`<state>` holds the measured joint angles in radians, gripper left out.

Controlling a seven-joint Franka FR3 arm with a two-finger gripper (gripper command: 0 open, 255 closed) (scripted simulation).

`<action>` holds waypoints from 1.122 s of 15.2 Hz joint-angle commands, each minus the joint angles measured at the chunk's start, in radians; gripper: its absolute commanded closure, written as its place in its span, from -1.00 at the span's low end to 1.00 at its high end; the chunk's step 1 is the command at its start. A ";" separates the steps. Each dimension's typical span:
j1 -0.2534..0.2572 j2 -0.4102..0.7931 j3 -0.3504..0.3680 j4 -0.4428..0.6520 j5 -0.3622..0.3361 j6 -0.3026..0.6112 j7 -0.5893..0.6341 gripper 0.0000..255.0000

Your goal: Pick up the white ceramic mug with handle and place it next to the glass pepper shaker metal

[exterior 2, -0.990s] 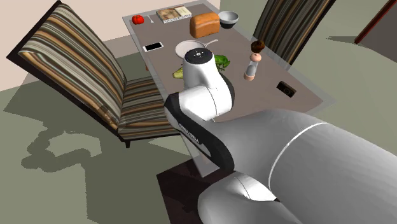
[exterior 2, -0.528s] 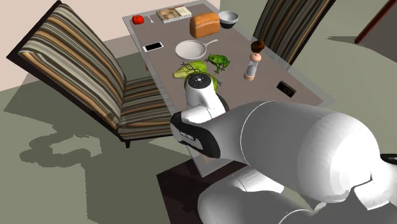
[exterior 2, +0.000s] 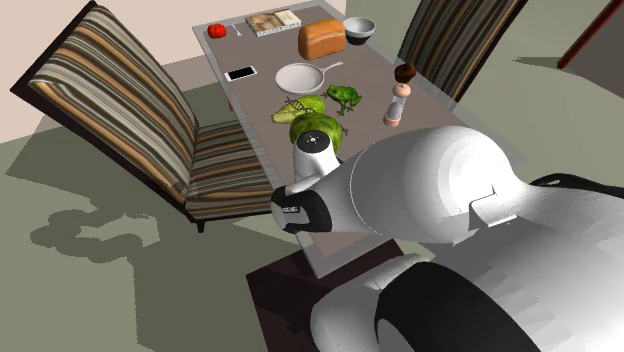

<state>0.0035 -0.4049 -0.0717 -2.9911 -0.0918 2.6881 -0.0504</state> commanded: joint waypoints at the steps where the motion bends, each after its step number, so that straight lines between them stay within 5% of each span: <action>1: 0.000 0.017 0.000 -0.001 0.000 0.019 0.001 -1.00; 7: 0.000 0.017 0.000 0.000 0.000 0.019 0.001 -1.00; 8: 0.000 0.017 0.000 0.000 0.000 0.019 0.001 1.00; 17: 0.000 0.017 0.000 0.000 0.000 0.019 0.001 1.00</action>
<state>0.0035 -0.3880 -0.0714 -2.9917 -0.0923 2.7067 -0.0491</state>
